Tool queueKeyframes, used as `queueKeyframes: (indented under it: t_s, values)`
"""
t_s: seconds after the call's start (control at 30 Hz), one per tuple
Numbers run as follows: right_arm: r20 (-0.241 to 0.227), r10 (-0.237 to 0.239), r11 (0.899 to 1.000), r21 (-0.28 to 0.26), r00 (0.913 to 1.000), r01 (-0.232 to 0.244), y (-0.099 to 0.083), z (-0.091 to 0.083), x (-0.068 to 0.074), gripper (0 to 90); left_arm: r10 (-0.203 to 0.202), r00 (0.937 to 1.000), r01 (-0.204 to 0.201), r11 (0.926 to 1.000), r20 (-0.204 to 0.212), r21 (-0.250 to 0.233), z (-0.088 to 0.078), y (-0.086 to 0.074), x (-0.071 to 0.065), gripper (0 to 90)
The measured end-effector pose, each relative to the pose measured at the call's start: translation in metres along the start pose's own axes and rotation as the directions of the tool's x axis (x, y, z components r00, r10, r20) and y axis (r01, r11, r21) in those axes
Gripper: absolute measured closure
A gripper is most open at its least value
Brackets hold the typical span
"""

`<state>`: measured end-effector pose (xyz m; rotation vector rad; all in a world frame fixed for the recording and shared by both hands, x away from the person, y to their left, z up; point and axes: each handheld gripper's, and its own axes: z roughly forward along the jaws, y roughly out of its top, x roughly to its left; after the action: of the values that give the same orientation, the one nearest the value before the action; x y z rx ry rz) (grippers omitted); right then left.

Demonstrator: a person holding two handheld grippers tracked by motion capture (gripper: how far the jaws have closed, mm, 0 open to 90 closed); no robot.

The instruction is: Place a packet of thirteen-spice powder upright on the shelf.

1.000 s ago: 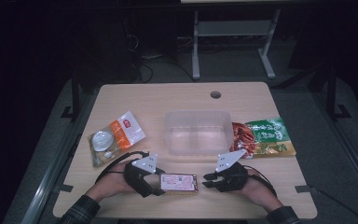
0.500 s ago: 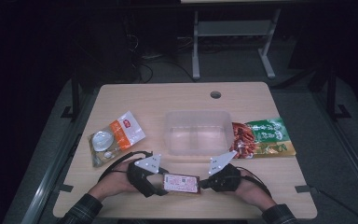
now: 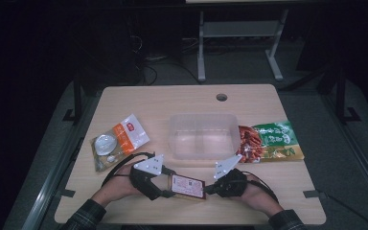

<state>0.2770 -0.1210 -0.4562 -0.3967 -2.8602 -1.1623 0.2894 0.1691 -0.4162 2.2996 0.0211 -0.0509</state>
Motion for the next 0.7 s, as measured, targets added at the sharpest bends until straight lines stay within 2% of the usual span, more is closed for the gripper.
queueKeyframes:
  t_s: [0.33, 0.6, 0.7]
  values:
    - [-0.006, 0.010, 1.000, 0.012, 0.9999, -0.010, 0.000, 0.002, 0.000, 89.9, 0.032, 0.9994, -0.033, 0.9963, -0.010, -0.080, 0.000, 0.016, -0.002, 31.6]
    - [0.004, -0.005, 1.000, 0.012, 1.0000, 0.005, 0.000, 0.003, -0.001, 89.9, 0.049, 0.9987, -0.050, 0.9880, -0.013, -0.146, 0.005, 0.030, 0.002, 31.6]
    - [0.009, -0.006, 1.000, 0.017, 0.9999, 0.006, 0.000, 0.003, 0.000, 89.9, 0.041, 0.9991, -0.042, 0.9839, -0.007, -0.174, 0.010, 0.035, 0.003, 31.6]
